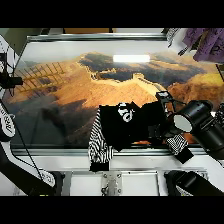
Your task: Fold the clothes and pants, and hang the long-sleeved shirts on hangers.
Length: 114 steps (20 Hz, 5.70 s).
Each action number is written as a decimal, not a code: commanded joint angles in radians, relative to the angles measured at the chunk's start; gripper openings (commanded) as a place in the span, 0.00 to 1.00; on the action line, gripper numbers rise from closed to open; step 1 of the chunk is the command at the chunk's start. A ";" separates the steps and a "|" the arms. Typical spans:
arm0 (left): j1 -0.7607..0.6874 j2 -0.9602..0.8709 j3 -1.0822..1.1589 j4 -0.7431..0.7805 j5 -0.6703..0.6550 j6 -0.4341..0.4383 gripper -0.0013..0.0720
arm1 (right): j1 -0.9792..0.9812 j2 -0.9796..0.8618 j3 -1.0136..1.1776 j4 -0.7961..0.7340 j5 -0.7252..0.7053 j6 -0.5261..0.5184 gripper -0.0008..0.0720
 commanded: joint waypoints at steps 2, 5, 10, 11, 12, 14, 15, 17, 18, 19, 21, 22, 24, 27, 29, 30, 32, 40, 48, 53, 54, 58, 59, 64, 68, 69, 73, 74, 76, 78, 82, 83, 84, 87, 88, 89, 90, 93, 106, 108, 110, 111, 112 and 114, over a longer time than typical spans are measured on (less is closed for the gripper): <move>-0.109 0.197 0.001 0.005 -0.129 0.074 0.04 | 0.001 0.000 0.000 0.000 0.000 0.000 0.03; -0.200 0.320 0.001 -0.135 -0.227 0.272 0.04 | 0.001 0.000 0.000 0.000 0.000 0.000 0.03; -0.298 0.461 0.001 -0.571 -0.367 0.568 0.04 | 0.001 0.000 0.000 0.000 0.000 0.000 0.03; -0.315 0.473 0.001 -0.597 -0.423 0.571 0.04 | 0.001 0.000 0.000 0.000 0.000 0.000 0.03; -0.336 0.475 0.001 -0.589 -0.491 0.571 0.04 | 0.001 0.000 0.000 0.000 0.000 0.000 0.03; -0.370 0.471 0.001 -0.587 -0.557 0.571 0.04 | 0.001 0.000 0.000 0.000 0.000 0.000 0.03; -0.386 0.463 0.001 -0.588 -0.552 0.571 0.04 | 0.001 0.000 0.000 0.000 0.000 0.000 0.03; -0.411 0.437 0.001 -0.608 -0.625 0.655 0.04 | 0.001 0.000 0.000 0.000 0.000 0.000 0.03; -0.422 0.431 -0.014 -0.638 -0.626 0.743 0.04 | 0.001 0.000 0.000 0.000 0.000 0.000 0.03; -0.428 0.435 -0.054 -0.689 -0.629 0.852 0.04 | 0.001 0.000 0.000 0.000 0.000 0.000 0.03; -0.427 0.452 -0.159 -0.772 -0.628 0.977 0.04 | 0.001 0.000 0.000 0.000 0.000 0.000 0.03; -0.427 0.461 -0.216 -0.779 -0.628 0.999 0.04 | 0.001 0.000 0.000 0.000 0.000 0.000 0.03; -0.420 0.480 -0.321 -0.771 -0.629 1.015 0.04 | 0.001 0.000 0.000 0.000 0.000 0.000 0.03; -0.419 0.530 -0.478 -0.771 -0.625 1.134 0.04 | 0.001 0.000 0.000 0.000 0.000 0.000 0.03; -0.418 0.568 -0.558 -0.771 -0.612 1.153 0.04 | 0.001 0.000 0.000 0.000 0.000 0.000 0.03; -0.419 0.589 -0.597 -0.771 -0.603 1.163 0.04 | 0.001 0.000 0.000 0.000 0.000 0.000 0.03; -0.419 0.633 -0.671 -0.772 -0.592 1.179 0.04 | 0.001 0.000 0.000 0.005 0.000 0.005 0.03; -0.420 0.811 -0.933 -0.773 -0.574 1.189 0.04 | -0.058 0.001 0.119 0.023 0.009 -0.055 0.03; -0.517 0.933 -1.134 -0.780 -0.434 1.199 0.04 | -0.076 0.001 0.177 0.023 0.034 -0.037 0.03; -0.595 0.875 -1.069 -0.780 -0.292 1.089 0.04 | -0.076 0.001 0.177 0.023 0.035 -0.037 0.03; -0.605 0.851 -1.046 -0.780 -0.294 1.086 0.04 | -0.076 0.001 0.177 0.023 0.035 -0.037 0.03; -0.667 0.761 -1.014 -0.778 -0.330 1.086 0.04 | -0.076 0.001 0.177 0.023 0.035 -0.037 0.03; -0.685 0.746 -1.014 -0.779 -0.315 1.085 0.04 | -0.076 0.001 0.178 0.023 0.039 -0.037 0.03; -0.710 0.727 -1.014 -0.800 -0.155 0.995 0.04 | -0.076 -0.012 0.251 0.023 0.095 -0.038 0.03; -0.710 0.727 -1.014 -0.861 -0.122 0.996 0.04 | -0.076 -0.052 0.324 0.022 0.157 -0.062 0.03; -0.710 0.727 -1.014 -0.859 -0.119 0.996 0.04 | -0.076 -0.061 0.332 0.017 0.171 -0.065 0.03; -0.693 0.729 -1.014 -0.859 -0.124 0.989 0.04 | -0.076 -0.070 0.338 -0.011 0.172 -0.064 0.03; -0.694 0.729 -1.014 -0.858 -0.129 0.990 0.04 | -0.076 -0.070 0.338 -0.017 0.166 -0.064 0.03; -0.697 0.729 -1.014 -0.858 -0.129 0.991 0.04 | -0.076 -0.071 0.338 -0.019 0.137 -0.064 0.03; -0.710 0.729 -1.014 -0.858 -0.128 1.007 0.04 | -0.076 -0.075 0.338 -0.019 0.104 -0.064 0.03; -0.739 0.729 -1.014 -0.857 -0.127 1.012 0.04 | -0.074 -0.100 0.339 -0.011 0.050 -0.066 0.03; -0.740 0.729 -1.014 -0.858 -0.127 1.012 0.04 | -0.072 -0.105 0.339 0.003 0.029 -0.077 0.03; -0.740 0.729 -1.014 -0.858 -0.128 1.015 0.04 | -0.072 -0.111 0.344 0.008 0.013 -0.084 0.03; -0.740 0.729 -1.014 -0.857 -0.129 1.021 0.04 | -0.072 -0.134 0.401 0.008 -0.002 -0.101 0.03; -0.740 0.729 -1.014 -0.858 -0.129 1.035 0.04 | -0.072 -0.145 0.428 0.015 -0.001 -0.116 0.03; -0.740 0.729 -1.014 -0.859 -0.128 1.054 0.04 | -0.072 -0.158 0.458 0.040 -0.001 -0.132 0.03; -0.740 0.729 -1.014 -0.859 -0.127 1.067 0.04 | -0.066 -0.170 0.481 0.072 -0.001 -0.145 0.03; -0.740 0.729 -1.014 -0.859 -0.128 1.072 0.04 | -0.010 -0.216 0.533 0.119 -0.001 -0.179 0.03; -0.740 0.728 -1.014 -0.859 -0.129 1.088 0.04 | 0.224 -0.438 0.743 0.121 -0.121 -0.208 0.03; -0.740 0.728 -1.014 -0.859 -0.128 1.088 0.04 | 0.232 -0.442 0.743 0.136 -0.120 -0.208 0.03; -0.740 0.728 -1.014 -0.859 -0.129 1.087 0.04 | 0.232 -0.443 0.743 0.152 -0.120 -0.208 0.03; -0.740 0.728 -1.014 -0.859 -0.129 1.087 0.04 | 0.232 -0.443 0.743 0.153 -0.119 -0.208 0.03; -0.740 0.728 -1.014 -0.859 -0.129 1.087 0.04 | 0.231 -0.443 0.743 0.155 -0.119 -0.208 0.03; -0.740 0.728 -1.014 -0.859 -0.129 1.087 0.04 | 0.231 -0.443 0.743 0.155 -0.116 -0.208 0.04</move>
